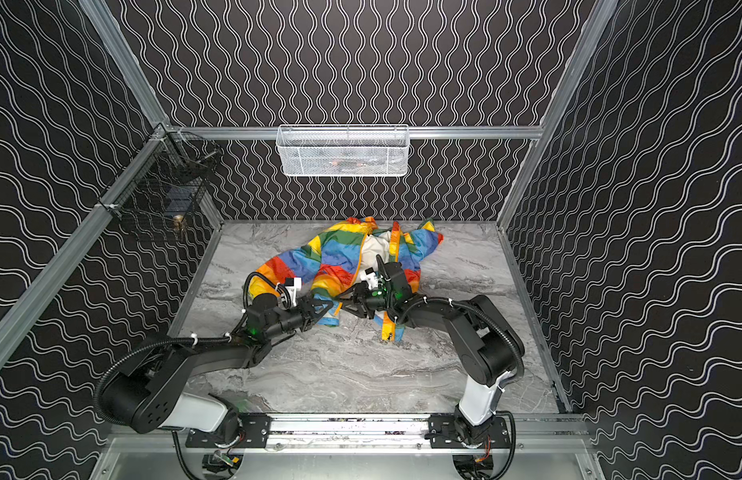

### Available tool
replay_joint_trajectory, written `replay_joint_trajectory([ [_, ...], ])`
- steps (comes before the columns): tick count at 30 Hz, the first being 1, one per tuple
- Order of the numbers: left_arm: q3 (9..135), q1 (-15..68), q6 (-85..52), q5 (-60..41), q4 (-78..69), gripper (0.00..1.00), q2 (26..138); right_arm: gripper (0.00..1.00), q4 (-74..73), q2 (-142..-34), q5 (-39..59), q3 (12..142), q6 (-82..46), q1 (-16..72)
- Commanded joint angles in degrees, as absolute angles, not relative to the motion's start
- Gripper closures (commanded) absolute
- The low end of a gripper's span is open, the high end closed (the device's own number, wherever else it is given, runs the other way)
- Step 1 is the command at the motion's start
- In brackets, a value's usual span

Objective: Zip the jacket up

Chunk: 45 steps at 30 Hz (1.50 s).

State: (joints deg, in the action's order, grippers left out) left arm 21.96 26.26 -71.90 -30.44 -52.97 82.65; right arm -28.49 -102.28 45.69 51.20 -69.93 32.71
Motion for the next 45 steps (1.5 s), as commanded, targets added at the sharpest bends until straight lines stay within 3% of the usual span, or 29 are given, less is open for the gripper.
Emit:
replay_joint_trajectory([
  [1, 21.9, 26.2, -71.9, -31.3, -53.8, 1.00, 82.1, 0.64, -33.1, -103.9, 46.0, 52.5, -71.6, 32.6],
  [6, 21.4, 26.3, -72.3, -31.6, -54.3, 1.00, 82.2, 0.84, -33.8, -104.7, 45.9, 52.9, -72.2, 32.6],
  [10, 21.3, 26.2, -72.3, -31.8, -54.2, 0.69, 82.4, 0.97, -32.0, -104.1, 45.6, 53.2, -70.9, 32.6],
  [14, 21.3, 26.2, -72.5, -32.1, -55.1, 0.63, 82.9, 1.00, -31.8, -103.8, 45.7, 52.7, -70.6, 32.6],
  [29, 21.1, 26.3, -74.2, -34.0, -60.6, 0.80, 85.8, 1.00, -31.7, -103.9, 45.9, 52.8, -70.5, 32.6],
  [45, 21.9, 26.2, -73.0, -34.6, -58.8, 0.84, 85.6, 1.00, -30.8, -103.7, 45.6, 53.1, -69.9, 32.6],
])
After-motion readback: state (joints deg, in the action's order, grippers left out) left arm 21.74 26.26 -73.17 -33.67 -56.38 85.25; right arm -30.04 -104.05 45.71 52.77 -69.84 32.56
